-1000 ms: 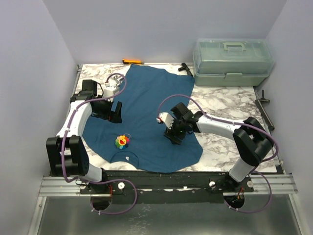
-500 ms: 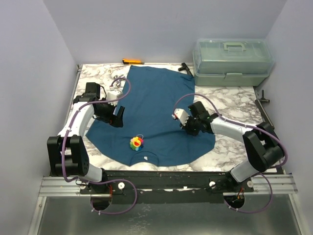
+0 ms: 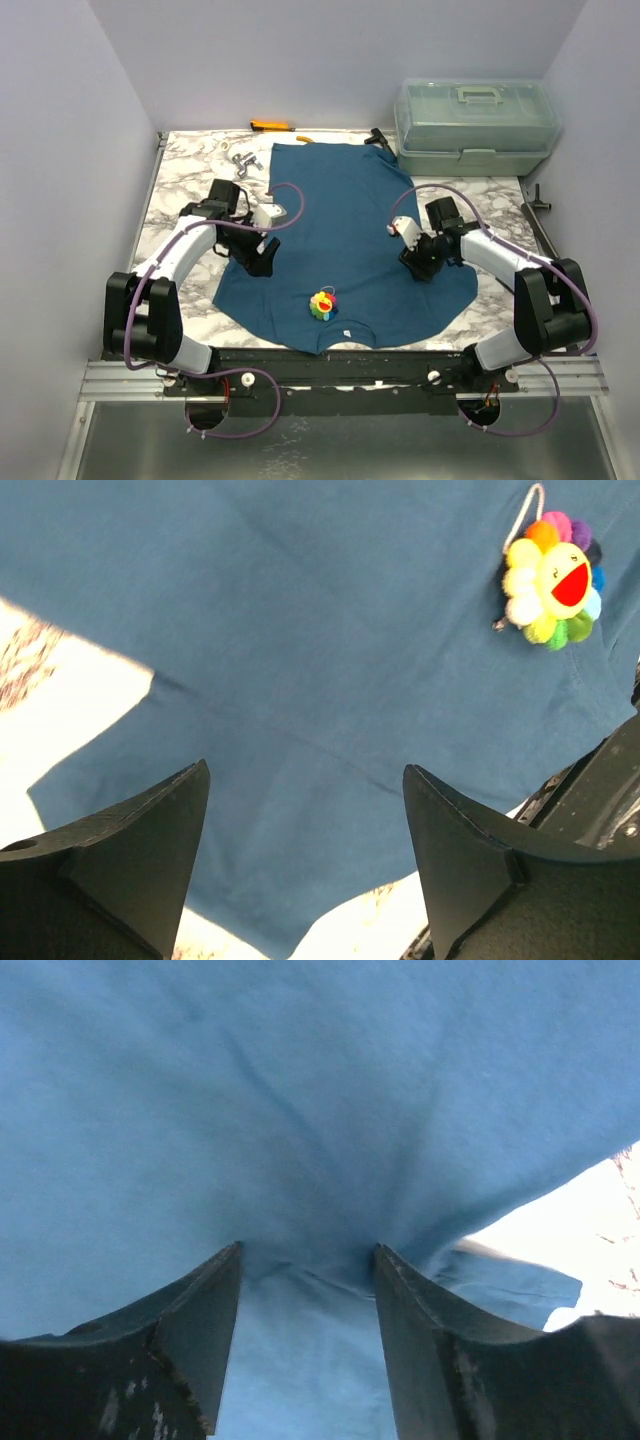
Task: Remove the brooch from the garment
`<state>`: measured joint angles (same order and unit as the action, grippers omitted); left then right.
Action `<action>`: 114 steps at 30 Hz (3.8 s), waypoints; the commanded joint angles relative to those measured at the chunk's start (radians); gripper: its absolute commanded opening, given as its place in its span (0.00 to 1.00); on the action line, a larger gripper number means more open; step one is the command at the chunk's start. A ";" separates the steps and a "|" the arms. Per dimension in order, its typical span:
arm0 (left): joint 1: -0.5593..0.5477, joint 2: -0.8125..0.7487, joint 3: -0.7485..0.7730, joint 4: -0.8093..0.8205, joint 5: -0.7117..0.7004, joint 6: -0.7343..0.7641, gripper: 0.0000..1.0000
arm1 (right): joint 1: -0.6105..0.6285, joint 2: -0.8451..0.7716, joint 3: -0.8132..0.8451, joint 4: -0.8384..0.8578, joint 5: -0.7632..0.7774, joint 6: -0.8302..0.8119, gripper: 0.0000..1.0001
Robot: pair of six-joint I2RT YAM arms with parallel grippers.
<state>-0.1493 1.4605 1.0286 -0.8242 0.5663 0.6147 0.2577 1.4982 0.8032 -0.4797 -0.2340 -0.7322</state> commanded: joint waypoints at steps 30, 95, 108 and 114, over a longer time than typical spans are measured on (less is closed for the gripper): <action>-0.427 -0.086 -0.207 0.187 0.045 0.609 0.68 | 0.049 0.136 0.181 0.029 -0.560 0.449 0.67; -0.748 -0.130 -0.332 0.644 -0.305 0.469 0.36 | 0.143 0.135 0.199 0.018 -0.548 0.424 0.65; -0.707 -0.119 -0.314 0.646 -0.299 0.436 0.33 | 0.150 0.130 0.205 0.008 -0.544 0.415 0.65; -0.685 -0.117 -0.299 0.630 -0.248 0.358 0.19 | 0.153 0.125 0.201 0.022 -0.553 0.410 0.65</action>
<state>-0.8505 1.3491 0.6937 -0.1818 0.2699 1.0389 0.4004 1.6489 0.9791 -0.4576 -0.7723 -0.3054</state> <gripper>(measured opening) 0.237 0.647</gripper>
